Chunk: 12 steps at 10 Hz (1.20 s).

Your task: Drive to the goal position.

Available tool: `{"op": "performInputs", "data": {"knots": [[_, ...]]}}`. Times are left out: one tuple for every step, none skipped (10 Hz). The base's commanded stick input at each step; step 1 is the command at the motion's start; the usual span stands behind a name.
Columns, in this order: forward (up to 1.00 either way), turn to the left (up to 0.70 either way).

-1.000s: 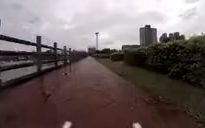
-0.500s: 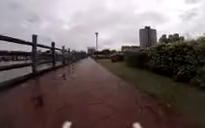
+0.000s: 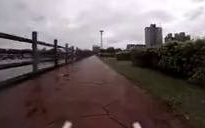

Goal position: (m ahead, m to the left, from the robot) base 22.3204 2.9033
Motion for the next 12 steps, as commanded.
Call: {"op": "performInputs", "data": {"knots": [[0.50,0.00],[0.50,0.00],[0.50,0.00],[0.50,0.00],[0.50,0.00],[0.50,0.00],[0.50,0.25],[0.50,0.50],[0.50,0.50],[0.50,0.50],[0.50,0.28],[0.50,0.02]]}}
